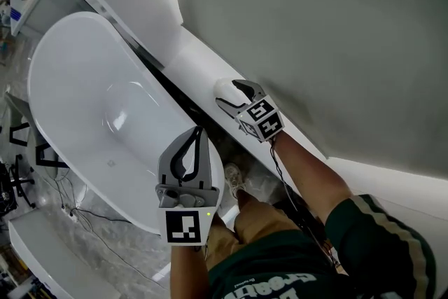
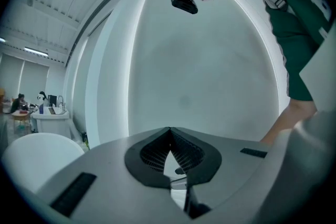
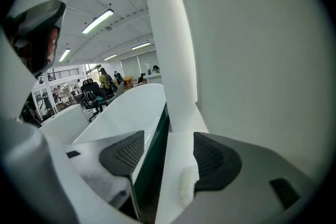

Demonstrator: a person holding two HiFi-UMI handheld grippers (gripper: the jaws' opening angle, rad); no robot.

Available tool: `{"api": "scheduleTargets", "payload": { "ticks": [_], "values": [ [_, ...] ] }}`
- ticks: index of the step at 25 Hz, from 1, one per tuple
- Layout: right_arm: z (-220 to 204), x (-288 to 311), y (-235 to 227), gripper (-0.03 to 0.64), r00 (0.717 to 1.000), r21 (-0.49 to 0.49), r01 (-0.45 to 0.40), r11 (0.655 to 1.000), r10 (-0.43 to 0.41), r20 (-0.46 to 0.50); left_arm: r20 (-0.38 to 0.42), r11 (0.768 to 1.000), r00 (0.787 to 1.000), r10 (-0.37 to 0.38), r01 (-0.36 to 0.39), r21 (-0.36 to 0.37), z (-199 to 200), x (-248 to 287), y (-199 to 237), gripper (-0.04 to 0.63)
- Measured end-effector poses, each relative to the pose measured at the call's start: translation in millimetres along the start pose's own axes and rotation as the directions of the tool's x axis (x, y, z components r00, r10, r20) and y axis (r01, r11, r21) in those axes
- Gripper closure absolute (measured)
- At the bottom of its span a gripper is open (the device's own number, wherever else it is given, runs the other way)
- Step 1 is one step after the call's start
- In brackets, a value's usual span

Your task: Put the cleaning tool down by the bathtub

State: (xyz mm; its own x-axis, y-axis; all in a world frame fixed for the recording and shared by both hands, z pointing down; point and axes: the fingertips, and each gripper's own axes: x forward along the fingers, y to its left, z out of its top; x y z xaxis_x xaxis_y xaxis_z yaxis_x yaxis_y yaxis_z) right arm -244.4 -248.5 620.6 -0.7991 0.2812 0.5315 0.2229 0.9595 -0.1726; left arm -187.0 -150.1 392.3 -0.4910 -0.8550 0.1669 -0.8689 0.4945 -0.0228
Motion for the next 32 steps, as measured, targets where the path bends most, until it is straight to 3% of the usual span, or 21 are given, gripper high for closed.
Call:
{"api": "scheduleTargets", "payload": {
  "ticks": [16,23,32],
  "values": [
    [118.9,-79.3,50.5,0.333,0.971,-0.074,-0.015,0.997,0.033,0.238,0.057,1.0,0.998,-0.014,0.014,0.001,72.1,-25.0,2.4,0.589],
    [174.2,-119.0,63.0,0.331,0.933,-0.087,0.027,0.996,0.006,0.36,0.079,0.999,0.997,-0.007,0.003,0.05,100.0,-31.7,11.9,0.589],
    [239.9,-176.7,91.9,0.331,0.864,-0.125,0.04,0.991,0.029,0.503,0.113,0.997,0.994,-0.013,0.004,0.08,137.6,-36.0,13.7,0.589]
  ]
}}
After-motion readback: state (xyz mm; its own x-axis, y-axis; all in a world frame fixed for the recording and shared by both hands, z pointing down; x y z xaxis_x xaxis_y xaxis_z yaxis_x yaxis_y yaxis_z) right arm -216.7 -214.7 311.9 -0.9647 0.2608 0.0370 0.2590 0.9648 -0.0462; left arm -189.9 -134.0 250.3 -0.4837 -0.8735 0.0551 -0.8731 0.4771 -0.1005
